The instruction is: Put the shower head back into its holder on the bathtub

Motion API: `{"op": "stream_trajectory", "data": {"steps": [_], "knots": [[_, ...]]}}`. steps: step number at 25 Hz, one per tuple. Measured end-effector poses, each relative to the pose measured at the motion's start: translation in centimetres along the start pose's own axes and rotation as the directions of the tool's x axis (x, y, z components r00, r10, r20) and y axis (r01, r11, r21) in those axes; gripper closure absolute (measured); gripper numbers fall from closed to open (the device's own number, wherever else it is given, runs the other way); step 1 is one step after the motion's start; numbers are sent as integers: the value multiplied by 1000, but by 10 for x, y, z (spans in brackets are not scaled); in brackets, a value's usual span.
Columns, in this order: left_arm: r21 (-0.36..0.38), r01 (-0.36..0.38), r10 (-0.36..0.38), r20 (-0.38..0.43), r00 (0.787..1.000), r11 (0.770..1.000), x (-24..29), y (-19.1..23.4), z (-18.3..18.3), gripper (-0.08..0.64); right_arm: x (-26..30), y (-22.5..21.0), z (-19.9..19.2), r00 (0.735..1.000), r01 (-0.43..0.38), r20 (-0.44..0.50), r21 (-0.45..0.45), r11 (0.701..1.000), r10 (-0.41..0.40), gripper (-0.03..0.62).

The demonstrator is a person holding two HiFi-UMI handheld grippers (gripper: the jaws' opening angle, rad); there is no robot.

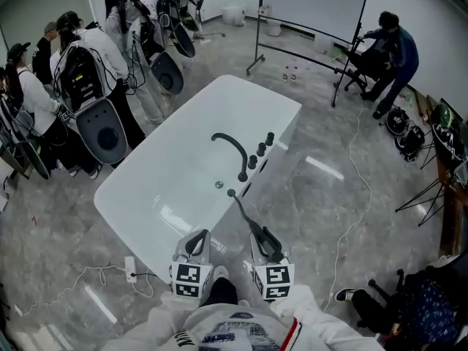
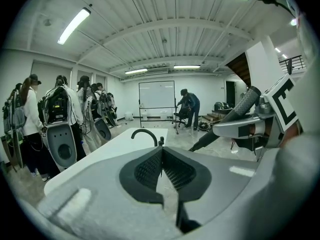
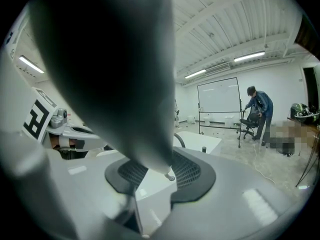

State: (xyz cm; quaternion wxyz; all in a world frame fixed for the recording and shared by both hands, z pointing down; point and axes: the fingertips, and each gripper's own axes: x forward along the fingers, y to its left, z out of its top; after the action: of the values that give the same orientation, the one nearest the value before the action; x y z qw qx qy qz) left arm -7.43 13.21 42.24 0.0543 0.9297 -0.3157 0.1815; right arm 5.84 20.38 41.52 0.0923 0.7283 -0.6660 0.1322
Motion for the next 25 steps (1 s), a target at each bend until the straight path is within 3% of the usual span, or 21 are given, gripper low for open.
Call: {"op": "stream_trajectory", "data": {"steps": [25], "knots": [[-27,27,-27,-14,1000,999,55,93,-5,560,108,32,-3,996,7,-92,-24,1000,-9,454]]}}
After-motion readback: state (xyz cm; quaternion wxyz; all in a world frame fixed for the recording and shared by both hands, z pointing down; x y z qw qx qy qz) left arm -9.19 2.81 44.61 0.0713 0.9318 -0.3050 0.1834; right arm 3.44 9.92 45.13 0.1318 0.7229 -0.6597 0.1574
